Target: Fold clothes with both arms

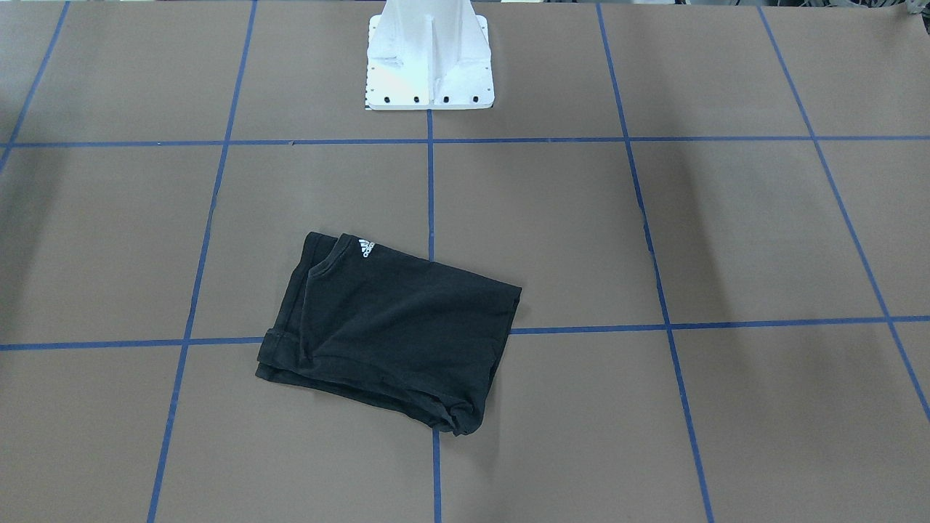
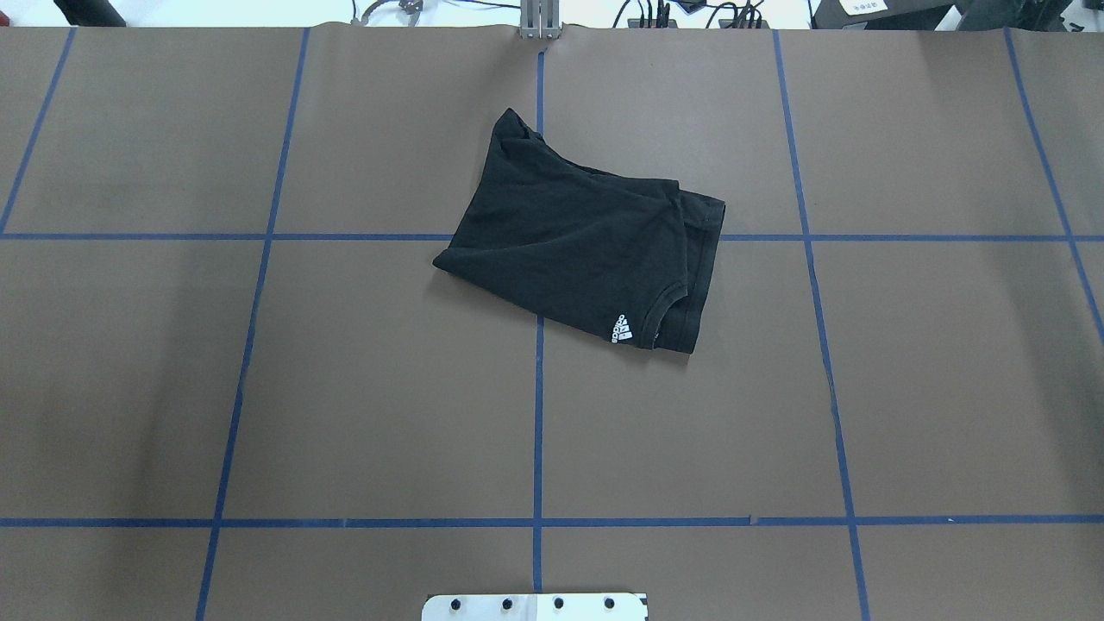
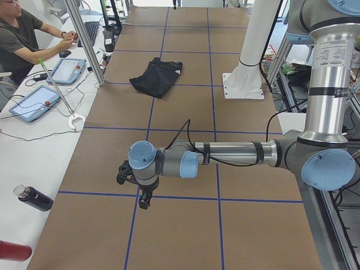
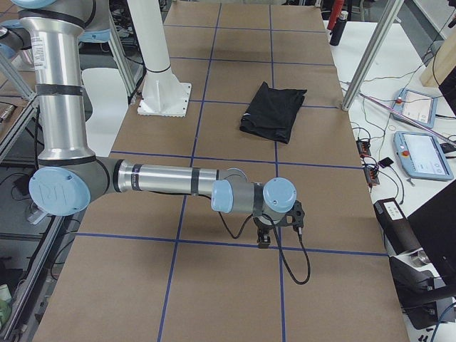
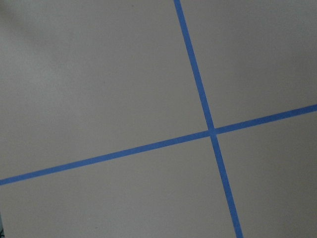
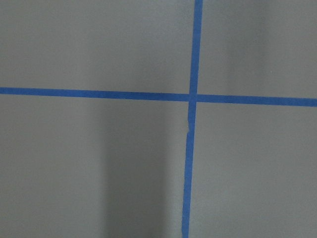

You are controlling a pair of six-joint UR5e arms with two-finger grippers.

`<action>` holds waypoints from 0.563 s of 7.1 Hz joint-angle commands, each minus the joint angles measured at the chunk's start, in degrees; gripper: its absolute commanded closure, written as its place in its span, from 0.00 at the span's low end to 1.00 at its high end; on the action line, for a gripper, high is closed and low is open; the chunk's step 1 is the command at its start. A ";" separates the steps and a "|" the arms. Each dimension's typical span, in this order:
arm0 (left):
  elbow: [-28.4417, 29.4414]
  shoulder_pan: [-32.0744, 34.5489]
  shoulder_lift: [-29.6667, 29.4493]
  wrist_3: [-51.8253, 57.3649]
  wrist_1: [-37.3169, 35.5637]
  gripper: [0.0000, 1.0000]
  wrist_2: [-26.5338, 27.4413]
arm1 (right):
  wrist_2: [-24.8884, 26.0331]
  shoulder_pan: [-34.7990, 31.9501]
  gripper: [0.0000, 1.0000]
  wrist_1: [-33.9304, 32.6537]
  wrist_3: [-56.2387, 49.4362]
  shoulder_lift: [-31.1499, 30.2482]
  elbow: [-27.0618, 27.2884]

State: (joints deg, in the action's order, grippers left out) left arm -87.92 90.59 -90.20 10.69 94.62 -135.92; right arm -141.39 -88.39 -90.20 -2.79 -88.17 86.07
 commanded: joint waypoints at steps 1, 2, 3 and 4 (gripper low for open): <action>-1.19 -0.06 0.03 -3.10 -1.44 0.00 -1.01 | 0.15 -0.20 0.00 0.03 -0.20 -0.77 -0.03; -3.47 -0.15 0.02 -3.39 -3.46 0.00 -0.06 | 0.15 -0.20 0.00 0.03 -0.20 -0.86 -0.03; -3.58 -0.15 0.02 -3.39 -4.78 0.00 1.43 | 0.24 -0.20 0.00 0.03 -0.20 -0.77 -0.03; -3.23 -0.15 0.20 -3.39 -4.80 0.00 2.66 | 0.32 -0.20 0.00 0.11 -0.20 -0.77 -0.03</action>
State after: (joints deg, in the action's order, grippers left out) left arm -91.06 90.46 -90.12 7.44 90.55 -134.76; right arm -141.16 -88.59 -90.16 -2.99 -88.93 86.05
